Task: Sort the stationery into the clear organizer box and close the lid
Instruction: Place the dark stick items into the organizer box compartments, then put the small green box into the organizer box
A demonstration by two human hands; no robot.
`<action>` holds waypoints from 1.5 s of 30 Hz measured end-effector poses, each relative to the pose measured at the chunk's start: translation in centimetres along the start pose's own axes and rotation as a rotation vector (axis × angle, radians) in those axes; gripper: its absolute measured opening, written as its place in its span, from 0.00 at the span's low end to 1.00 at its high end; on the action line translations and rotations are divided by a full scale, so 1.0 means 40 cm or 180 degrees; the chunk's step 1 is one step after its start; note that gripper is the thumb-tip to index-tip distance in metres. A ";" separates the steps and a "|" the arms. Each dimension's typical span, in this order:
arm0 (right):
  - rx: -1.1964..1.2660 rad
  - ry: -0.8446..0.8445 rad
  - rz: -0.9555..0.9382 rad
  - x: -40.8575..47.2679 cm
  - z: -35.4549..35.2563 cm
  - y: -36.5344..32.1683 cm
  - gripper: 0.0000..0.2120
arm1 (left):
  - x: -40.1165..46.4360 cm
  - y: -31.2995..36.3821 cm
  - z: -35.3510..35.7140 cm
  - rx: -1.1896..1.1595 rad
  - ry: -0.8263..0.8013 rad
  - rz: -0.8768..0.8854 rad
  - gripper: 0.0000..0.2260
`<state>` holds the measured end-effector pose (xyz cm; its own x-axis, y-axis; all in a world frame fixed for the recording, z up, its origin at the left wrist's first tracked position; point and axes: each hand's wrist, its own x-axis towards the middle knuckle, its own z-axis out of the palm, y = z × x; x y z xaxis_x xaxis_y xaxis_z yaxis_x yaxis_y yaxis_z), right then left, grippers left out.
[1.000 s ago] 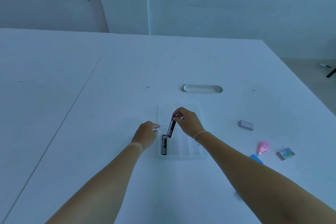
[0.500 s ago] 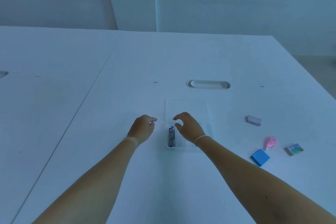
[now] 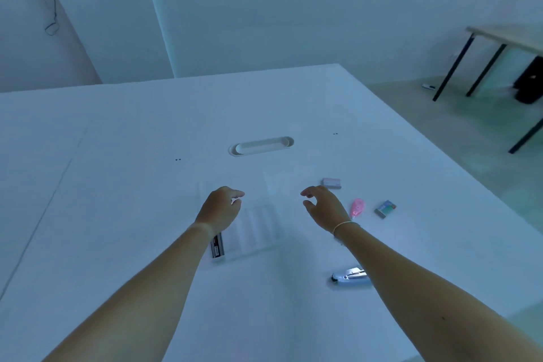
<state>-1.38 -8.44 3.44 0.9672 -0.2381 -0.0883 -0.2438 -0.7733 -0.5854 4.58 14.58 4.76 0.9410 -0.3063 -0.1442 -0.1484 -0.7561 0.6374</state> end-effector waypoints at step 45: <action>-0.0163 0.0273 0.0943 0.077 -0.163 0.525 0.26 | 0.358 0.382 0.514 0.2011 -0.0728 0.0908 0.17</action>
<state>-3.99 -29.25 -3.85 0.8444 -0.5047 -0.1794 -0.5197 -0.6909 -0.5026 9.53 -13.26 -3.14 0.7625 -0.6023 -0.2363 -0.5908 -0.7971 0.1251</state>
